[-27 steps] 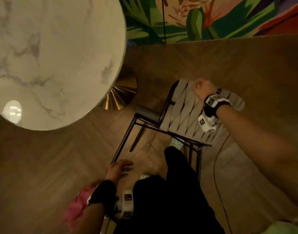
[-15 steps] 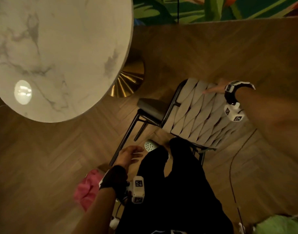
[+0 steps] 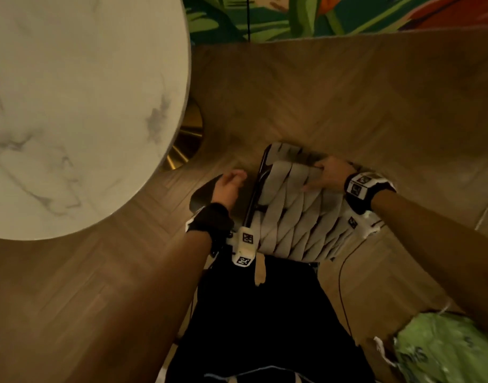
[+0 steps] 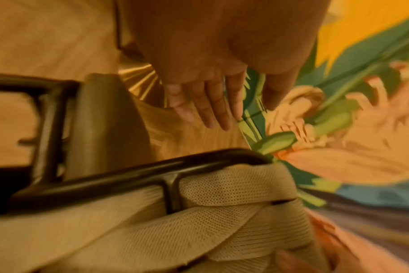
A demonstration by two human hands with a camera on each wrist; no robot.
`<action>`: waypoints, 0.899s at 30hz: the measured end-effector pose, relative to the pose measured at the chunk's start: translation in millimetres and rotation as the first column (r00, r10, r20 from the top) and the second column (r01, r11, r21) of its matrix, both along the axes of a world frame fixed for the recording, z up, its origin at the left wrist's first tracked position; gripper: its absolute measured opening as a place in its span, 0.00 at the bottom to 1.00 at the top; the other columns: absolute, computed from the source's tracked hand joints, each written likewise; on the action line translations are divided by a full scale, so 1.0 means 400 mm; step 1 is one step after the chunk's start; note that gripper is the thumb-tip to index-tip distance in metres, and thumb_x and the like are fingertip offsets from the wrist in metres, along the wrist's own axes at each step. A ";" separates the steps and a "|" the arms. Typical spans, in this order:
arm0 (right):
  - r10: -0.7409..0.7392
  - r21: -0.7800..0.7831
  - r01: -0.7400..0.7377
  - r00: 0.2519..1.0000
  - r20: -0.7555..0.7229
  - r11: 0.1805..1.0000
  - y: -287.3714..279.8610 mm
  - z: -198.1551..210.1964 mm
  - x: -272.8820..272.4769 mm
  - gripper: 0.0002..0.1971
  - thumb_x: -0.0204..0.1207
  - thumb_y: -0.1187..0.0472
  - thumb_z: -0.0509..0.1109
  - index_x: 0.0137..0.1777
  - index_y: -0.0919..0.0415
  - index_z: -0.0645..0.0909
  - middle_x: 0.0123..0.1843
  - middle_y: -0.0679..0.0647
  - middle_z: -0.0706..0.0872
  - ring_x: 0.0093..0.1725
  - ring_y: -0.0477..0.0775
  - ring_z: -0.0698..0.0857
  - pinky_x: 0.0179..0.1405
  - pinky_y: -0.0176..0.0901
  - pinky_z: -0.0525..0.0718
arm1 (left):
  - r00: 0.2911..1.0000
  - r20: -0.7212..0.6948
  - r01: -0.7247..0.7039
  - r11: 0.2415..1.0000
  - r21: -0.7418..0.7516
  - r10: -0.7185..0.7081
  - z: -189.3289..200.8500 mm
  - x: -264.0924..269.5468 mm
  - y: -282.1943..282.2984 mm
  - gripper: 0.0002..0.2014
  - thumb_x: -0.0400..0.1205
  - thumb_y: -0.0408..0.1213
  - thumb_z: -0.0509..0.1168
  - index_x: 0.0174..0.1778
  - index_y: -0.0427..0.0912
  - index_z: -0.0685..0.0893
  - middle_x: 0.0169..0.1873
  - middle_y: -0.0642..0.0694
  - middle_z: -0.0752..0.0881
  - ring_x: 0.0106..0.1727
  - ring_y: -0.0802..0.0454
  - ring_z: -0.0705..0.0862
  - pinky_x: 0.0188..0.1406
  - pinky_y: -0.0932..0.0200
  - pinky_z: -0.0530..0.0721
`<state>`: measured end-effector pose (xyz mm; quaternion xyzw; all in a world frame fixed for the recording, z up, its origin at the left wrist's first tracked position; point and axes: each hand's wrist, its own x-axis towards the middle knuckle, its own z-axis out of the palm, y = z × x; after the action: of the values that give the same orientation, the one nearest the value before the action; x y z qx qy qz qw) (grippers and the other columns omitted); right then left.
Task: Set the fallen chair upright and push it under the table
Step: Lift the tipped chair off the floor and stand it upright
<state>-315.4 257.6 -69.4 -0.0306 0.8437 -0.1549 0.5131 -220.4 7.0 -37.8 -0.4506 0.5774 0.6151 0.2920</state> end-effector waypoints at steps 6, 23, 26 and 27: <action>0.084 0.017 -0.082 0.988 -0.126 0.996 -0.075 0.176 0.005 0.32 0.51 0.28 0.75 0.47 0.52 0.86 0.44 0.51 0.87 0.46 0.54 0.84 0.46 0.51 0.85 | 0.966 -0.051 0.257 0.945 0.201 -0.252 0.076 -0.105 0.034 0.28 0.82 0.51 0.62 0.73 0.37 0.75 0.64 0.47 0.80 0.68 0.51 0.77 0.62 0.59 0.72; 0.127 -0.026 -0.138 0.957 -0.261 0.990 -0.111 0.371 0.094 0.18 0.60 0.36 0.75 0.46 0.44 0.81 0.41 0.45 0.85 0.44 0.49 0.84 0.44 0.47 0.83 | 0.404 -0.457 0.769 0.565 -0.299 -0.792 0.168 -0.089 -0.057 0.21 0.67 0.34 0.77 0.57 0.46 0.85 0.50 0.49 0.86 0.54 0.50 0.85 0.54 0.61 0.83; 0.243 -0.026 -0.250 0.958 -0.154 0.968 -0.150 0.301 0.189 0.21 0.60 0.39 0.75 0.49 0.47 0.78 0.45 0.47 0.87 0.47 0.53 0.86 0.46 0.46 0.81 | 0.258 -0.328 0.825 0.384 -0.415 -0.909 0.112 0.004 -0.077 0.23 0.65 0.39 0.76 0.56 0.44 0.85 0.53 0.44 0.86 0.54 0.47 0.84 0.55 0.55 0.82; 0.283 -0.032 -0.290 0.949 -0.141 0.956 -0.159 0.284 0.223 0.23 0.61 0.40 0.75 0.51 0.50 0.78 0.48 0.50 0.88 0.49 0.55 0.86 0.47 0.47 0.80 | 0.201 -0.295 0.855 0.314 -0.412 -0.934 0.095 0.036 -0.081 0.23 0.65 0.40 0.76 0.57 0.45 0.85 0.53 0.43 0.86 0.54 0.46 0.84 0.55 0.54 0.81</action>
<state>-226.2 194.1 44.0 -0.1768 0.8586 -0.0985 0.4710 -206.1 -25.3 0.2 0.1190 0.8280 0.3724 0.4021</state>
